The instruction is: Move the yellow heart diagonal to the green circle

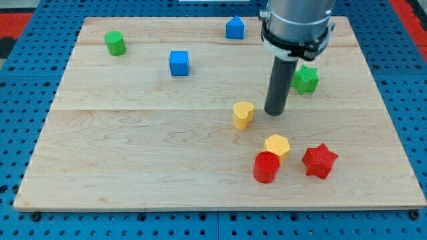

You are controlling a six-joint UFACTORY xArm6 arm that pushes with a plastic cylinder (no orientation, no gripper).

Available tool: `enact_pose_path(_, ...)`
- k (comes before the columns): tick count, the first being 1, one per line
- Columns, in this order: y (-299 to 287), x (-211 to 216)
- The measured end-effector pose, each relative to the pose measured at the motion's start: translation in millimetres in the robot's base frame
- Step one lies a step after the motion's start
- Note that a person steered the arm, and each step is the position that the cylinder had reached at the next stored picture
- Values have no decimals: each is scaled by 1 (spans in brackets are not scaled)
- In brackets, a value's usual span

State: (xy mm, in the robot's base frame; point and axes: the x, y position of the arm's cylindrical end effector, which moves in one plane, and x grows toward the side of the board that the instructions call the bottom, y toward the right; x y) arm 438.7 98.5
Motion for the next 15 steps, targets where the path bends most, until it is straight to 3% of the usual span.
enact_pose_path(2, -41, -29)
enact_pose_path(5, -39, -22)
enact_pose_path(8, -84, 9)
enact_pose_path(10, -93, -12)
enact_pose_path(13, -33, -7)
enact_pose_path(15, 4, 18)
